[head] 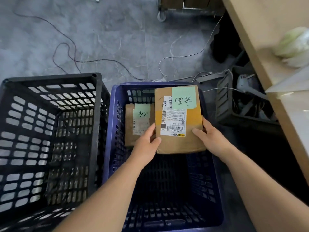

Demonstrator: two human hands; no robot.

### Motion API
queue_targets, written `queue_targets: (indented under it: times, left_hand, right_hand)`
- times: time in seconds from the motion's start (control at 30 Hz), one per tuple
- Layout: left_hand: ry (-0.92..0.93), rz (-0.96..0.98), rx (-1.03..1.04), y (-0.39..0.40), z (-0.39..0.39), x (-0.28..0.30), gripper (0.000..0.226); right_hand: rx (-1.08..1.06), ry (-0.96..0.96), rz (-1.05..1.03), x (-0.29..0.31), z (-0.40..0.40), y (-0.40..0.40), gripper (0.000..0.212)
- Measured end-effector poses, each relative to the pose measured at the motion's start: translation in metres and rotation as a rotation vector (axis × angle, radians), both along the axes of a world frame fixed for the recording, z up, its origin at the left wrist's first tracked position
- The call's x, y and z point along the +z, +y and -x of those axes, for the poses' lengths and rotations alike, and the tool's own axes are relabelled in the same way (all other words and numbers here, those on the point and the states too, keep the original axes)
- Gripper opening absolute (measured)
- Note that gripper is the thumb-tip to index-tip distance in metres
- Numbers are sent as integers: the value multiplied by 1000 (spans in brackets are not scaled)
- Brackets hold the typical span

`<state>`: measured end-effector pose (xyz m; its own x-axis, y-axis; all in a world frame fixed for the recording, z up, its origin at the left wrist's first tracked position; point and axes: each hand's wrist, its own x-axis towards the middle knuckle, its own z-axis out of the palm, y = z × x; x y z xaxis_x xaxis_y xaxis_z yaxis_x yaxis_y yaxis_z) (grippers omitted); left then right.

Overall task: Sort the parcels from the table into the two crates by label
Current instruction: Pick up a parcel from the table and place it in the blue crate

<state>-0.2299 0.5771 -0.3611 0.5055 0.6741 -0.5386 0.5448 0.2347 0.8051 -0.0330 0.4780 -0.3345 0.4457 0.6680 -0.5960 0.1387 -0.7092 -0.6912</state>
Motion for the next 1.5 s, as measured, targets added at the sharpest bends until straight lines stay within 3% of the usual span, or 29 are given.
queue_targets:
  times: [0.3,0.47,0.63,0.83,1.0,1.17,1.5]
  left_hand:
    - [67,8,-1,25,-30,-69,60]
    - [116,-12,-37,29,-32,-101,61]
    - [330,-261,-224,35,-40,-120,63]
    - [390,-417,-384,38,-47,-133,69]
    - [439,-412,-437,40,-34,-108,64]
    - [534,-615,-560,34,-11,-51,62]
    - [439,-763,-624,-20,29,97,61]
  right_hand:
    - [153,-482,226,-54,12,44,72]
    - [231,-508,372,-95,10,58,69]
    - [307,-501,442,-128,11,69,71]
    - [379,-557,522,-139,10,81,63]
    - [474,-669,563,-111,21,79,56]
    - [538,-816,486,-53,43,56,45]
    - [312,-849,390,99,101,-38,39]
